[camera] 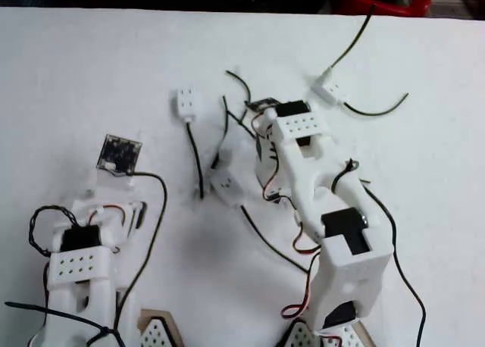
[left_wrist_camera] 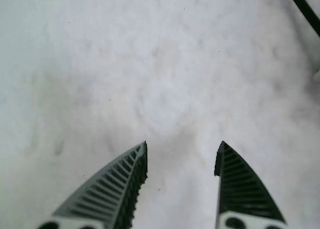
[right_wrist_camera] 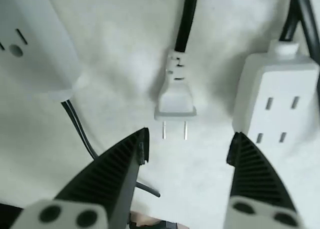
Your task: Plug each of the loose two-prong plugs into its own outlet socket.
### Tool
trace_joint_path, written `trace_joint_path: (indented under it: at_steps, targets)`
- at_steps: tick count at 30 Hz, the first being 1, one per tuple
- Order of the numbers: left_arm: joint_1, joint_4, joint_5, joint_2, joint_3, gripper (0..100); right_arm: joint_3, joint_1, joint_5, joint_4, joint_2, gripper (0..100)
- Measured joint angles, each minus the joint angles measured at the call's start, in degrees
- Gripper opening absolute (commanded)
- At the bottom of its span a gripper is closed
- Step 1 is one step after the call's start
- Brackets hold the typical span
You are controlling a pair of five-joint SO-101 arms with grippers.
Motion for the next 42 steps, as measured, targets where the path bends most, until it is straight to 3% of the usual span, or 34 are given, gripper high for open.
trace_joint_path:
  at_steps: [7, 15, 24, 30, 42]
  targets:
    - [0.0, 0.0, 0.0, 0.0, 0.0, 23, 0.0, 0.0, -0.18, -5.89, 0.0, 14.0]
    - [0.0, 0.0, 0.0, 0.0, 0.0, 23, 0.0, 0.18, -0.35, -9.49, 5.98, 13.7]
    - [0.0, 0.0, 0.0, 0.0, 0.0, 23, -2.99, 2.11, -0.44, -7.12, 7.91, 13.9]
    - [0.0, 0.0, 0.0, 0.0, 0.0, 23, -5.19, 2.37, -0.44, -1.23, 5.36, 21.2]
    - [0.0, 0.0, 0.0, 0.0, 0.0, 23, -5.27, 3.08, -0.35, -1.67, 7.47, 17.6]
